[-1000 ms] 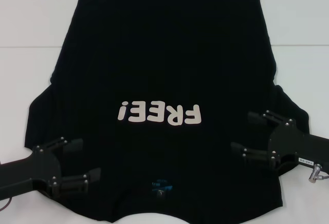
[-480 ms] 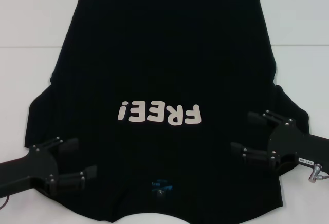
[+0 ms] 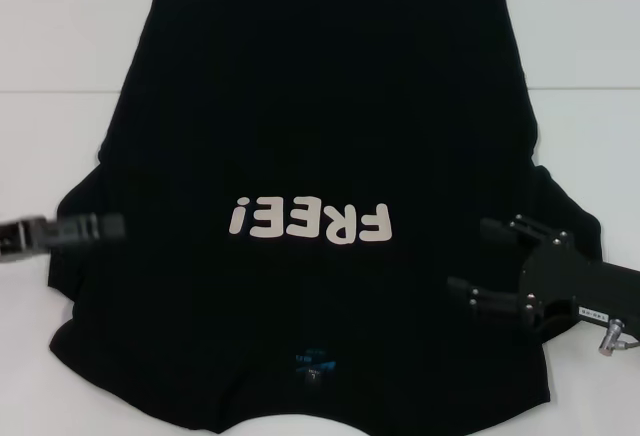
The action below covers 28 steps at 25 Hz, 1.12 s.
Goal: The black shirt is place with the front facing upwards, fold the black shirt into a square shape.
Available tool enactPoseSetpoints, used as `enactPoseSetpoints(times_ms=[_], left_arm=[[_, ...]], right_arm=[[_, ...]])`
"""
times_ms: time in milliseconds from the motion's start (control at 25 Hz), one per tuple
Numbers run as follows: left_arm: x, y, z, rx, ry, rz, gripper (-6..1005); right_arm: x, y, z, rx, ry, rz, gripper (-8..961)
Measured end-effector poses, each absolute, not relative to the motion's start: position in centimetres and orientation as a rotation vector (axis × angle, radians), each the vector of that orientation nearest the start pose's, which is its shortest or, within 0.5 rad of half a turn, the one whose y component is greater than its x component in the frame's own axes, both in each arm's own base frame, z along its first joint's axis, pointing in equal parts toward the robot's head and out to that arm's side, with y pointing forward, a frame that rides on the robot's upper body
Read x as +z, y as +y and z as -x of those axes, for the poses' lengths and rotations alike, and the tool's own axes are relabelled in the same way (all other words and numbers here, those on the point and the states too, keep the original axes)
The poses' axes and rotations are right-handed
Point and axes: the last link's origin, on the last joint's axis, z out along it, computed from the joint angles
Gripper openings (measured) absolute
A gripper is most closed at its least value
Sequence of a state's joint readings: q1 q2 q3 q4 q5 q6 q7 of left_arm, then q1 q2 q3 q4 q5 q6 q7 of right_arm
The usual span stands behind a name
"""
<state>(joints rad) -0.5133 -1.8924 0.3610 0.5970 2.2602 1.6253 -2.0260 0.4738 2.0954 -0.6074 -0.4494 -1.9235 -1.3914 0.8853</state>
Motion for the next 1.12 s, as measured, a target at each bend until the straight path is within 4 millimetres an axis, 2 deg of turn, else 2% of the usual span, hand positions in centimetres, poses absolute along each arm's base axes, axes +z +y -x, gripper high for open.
enactPoseSetpoints(times_ms=[120,320,640,1120], left_arm=[[10.0,33.7,33.6,-0.614,-1.736,2.174,936],[10.5,35.3,34.9,-0.518,-1.811,1.992,934],[8.8,35.6,36.7,-0.42,-1.818,1.89,933],[7.9,35.3,37.3,-0.388,-1.809,1.873,933]], right_arm=[[-2.9,31.5,-29.8,0.634,0.349,2.547,940],[-3.1,31.5,-29.6,0.644,0.35,2.553,940],[-3.1,31.4,-29.6,0.647,0.35,2.555,940],[-3.0,31.4,-29.6,0.654,0.354,2.558,940]])
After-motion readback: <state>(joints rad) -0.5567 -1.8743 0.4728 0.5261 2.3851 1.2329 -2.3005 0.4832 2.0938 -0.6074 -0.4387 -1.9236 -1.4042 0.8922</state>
